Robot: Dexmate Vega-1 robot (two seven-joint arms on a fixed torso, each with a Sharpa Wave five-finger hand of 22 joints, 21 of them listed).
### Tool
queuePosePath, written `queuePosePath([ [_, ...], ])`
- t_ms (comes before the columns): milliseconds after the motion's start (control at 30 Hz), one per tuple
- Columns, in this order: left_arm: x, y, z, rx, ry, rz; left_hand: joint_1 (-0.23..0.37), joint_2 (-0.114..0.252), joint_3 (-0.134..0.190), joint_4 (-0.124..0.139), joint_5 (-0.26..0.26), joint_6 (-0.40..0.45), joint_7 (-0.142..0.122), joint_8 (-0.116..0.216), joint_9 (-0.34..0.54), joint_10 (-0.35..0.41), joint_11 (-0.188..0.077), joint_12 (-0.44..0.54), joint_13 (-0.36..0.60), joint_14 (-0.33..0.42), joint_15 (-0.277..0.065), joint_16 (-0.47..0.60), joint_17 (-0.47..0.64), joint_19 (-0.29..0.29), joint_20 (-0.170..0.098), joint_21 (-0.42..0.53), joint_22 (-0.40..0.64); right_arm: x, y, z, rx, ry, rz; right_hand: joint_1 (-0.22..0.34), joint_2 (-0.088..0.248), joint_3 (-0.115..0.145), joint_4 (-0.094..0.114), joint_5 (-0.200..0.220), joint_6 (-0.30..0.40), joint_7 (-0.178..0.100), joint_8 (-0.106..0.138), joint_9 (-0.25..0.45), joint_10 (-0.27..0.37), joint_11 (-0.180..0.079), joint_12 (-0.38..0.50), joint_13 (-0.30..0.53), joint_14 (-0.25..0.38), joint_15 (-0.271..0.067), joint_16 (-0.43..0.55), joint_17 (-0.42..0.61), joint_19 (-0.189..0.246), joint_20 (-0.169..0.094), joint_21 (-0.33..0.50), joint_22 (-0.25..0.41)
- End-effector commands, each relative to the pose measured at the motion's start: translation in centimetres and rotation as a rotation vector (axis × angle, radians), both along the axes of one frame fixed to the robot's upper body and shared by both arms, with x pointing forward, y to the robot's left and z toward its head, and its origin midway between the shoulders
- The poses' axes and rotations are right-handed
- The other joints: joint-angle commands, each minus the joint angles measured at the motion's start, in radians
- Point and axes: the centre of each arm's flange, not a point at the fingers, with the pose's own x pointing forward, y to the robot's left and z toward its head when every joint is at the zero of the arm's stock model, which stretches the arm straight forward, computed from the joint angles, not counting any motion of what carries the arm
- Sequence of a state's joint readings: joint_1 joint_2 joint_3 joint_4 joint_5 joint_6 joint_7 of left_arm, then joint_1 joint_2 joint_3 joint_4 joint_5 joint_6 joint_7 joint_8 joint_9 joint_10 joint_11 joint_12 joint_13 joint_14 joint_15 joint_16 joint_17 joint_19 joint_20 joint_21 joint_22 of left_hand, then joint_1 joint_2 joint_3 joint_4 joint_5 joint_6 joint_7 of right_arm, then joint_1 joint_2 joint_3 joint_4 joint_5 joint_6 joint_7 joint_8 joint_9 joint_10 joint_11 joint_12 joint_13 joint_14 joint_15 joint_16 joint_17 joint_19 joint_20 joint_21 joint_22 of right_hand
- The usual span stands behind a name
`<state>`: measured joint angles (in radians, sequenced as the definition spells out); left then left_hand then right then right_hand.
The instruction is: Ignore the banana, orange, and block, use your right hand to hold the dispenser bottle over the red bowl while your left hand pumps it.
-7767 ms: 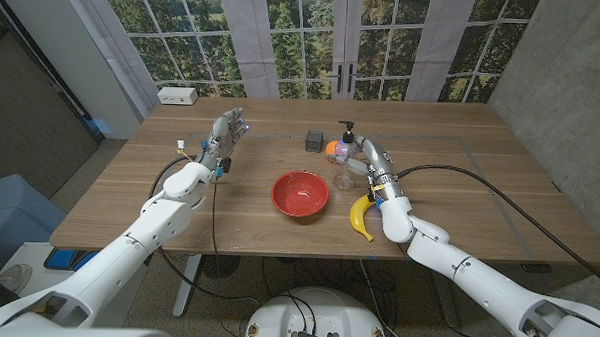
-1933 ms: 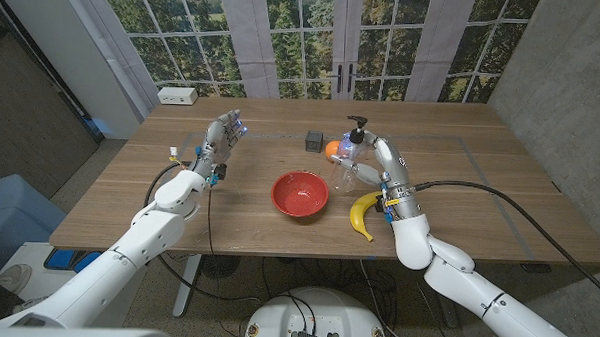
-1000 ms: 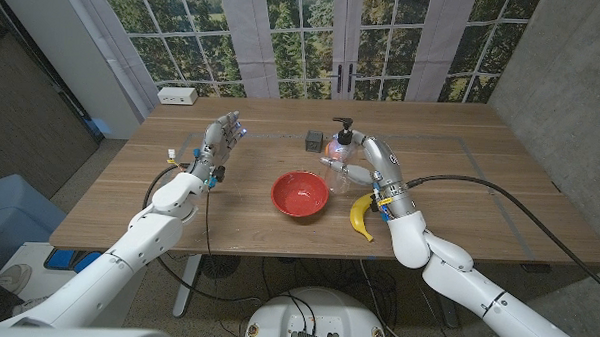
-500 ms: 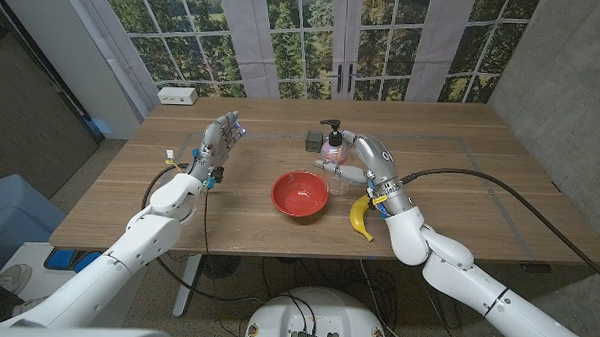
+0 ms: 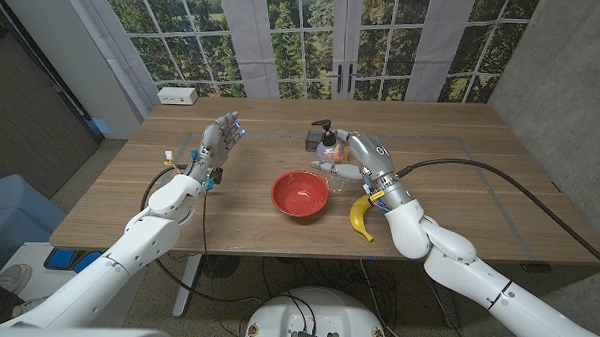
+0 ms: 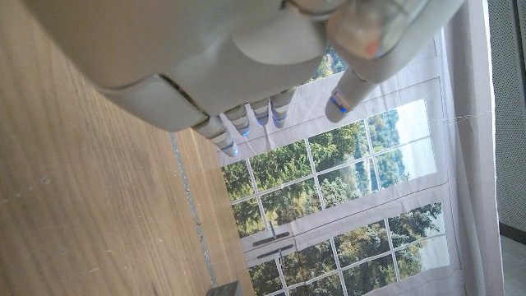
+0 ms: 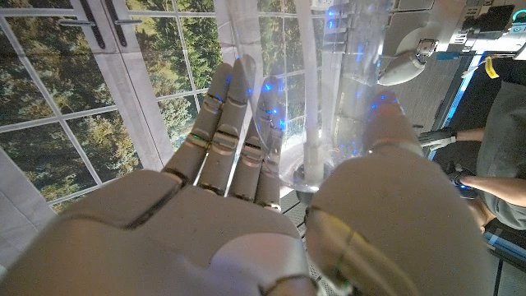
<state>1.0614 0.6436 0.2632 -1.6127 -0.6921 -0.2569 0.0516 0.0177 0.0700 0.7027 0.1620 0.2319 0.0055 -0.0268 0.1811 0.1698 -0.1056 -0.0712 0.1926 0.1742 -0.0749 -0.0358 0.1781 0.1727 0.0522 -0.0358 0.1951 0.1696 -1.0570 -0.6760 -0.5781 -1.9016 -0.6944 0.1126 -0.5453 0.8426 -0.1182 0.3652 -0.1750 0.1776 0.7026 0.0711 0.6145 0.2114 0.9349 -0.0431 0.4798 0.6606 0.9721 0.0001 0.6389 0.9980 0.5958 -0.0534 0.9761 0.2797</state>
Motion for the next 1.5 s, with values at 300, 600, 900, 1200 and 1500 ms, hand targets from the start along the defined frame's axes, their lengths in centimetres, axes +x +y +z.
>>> queuePosePath([
  [300, -0.1, -0.3, 0.1, 0.015, -0.015, 0.003, 0.002, 0.093, 0.004, -0.004, 0.003, 0.008, -0.006, 0.001, 0.003, 0.004, -0.005, 0.001, 0.004, 0.003, -0.041, 0.003, 0.002, 0.007, -0.033, 0.0, 0.003, 0.0, -0.1, 1.7, -0.144, -0.029, -0.087, 0.23, 0.218, 0.038, 0.016, 0.006, 0.218, -0.18, 0.009, 0.004, 0.143, -0.134, -0.006, 0.005, 0.156, -0.229, -0.012, 0.005, -0.014, -0.145, 0.013, -0.006],
  [600, -1.0, -0.4, 0.6, 0.039, -0.053, 0.033, 0.003, 0.093, 0.005, -0.004, 0.003, 0.009, -0.008, 0.002, 0.003, 0.006, -0.005, 0.001, 0.004, 0.004, -0.043, 0.003, 0.001, 0.007, -0.032, 0.0, 0.003, 0.6, 0.1, 2.1, -0.165, -0.006, -0.088, 0.232, 0.217, 0.037, 0.016, 0.006, 0.219, -0.179, 0.009, 0.004, 0.148, -0.132, -0.01, 0.004, 0.158, -0.229, -0.017, 0.008, -0.017, -0.144, 0.021, -0.013],
  [900, -2.2, -1.3, 2.3, 0.117, -0.129, 0.077, 0.006, 0.091, 0.006, -0.01, 0.003, 0.017, -0.016, 0.003, 0.003, 0.014, -0.008, 0.004, 0.004, 0.012, -0.043, 0.004, 0.0, 0.01, -0.024, 0.0, 0.003, 0.6, 0.2, 2.1, -0.177, -0.013, -0.103, 0.233, 0.216, 0.036, 0.015, 0.006, 0.22, -0.179, 0.009, 0.004, 0.149, -0.132, -0.012, 0.009, 0.16, -0.229, -0.022, 0.011, -0.021, -0.145, 0.027, -0.019],
  [1200, -3.9, -3.1, 4.6, 0.222, -0.219, 0.077, 0.01, 0.079, 0.005, -0.02, 0.001, 0.019, -0.021, 0.003, 0.003, 0.021, -0.012, 0.005, 0.003, 0.018, -0.045, 0.003, -0.002, 0.01, -0.02, 0.0, 0.003, 0.2, 0.4, 1.9, -0.208, -0.011, -0.114, 0.235, 0.216, 0.035, 0.015, 0.006, 0.221, -0.179, 0.009, 0.004, 0.15, -0.133, -0.014, 0.012, 0.164, -0.229, -0.024, 0.016, -0.023, -0.144, 0.034, -0.025],
  [1500, -5.6, -4.5, 6.7, 0.299, -0.273, 0.086, 0.016, 0.067, 0.003, -0.035, -0.002, 0.024, -0.026, 0.003, 0.002, 0.032, -0.014, 0.007, 0.003, 0.035, -0.043, 0.005, -0.005, 0.015, -0.007, 0.001, 0.002, 0.3, 0.9, 2.0, -0.226, 0.005, -0.121, 0.237, 0.216, 0.034, 0.015, 0.006, 0.224, -0.177, 0.01, 0.003, 0.154, -0.131, -0.017, 0.012, 0.168, -0.229, -0.026, 0.021, -0.024, -0.144, 0.04, -0.03],
])
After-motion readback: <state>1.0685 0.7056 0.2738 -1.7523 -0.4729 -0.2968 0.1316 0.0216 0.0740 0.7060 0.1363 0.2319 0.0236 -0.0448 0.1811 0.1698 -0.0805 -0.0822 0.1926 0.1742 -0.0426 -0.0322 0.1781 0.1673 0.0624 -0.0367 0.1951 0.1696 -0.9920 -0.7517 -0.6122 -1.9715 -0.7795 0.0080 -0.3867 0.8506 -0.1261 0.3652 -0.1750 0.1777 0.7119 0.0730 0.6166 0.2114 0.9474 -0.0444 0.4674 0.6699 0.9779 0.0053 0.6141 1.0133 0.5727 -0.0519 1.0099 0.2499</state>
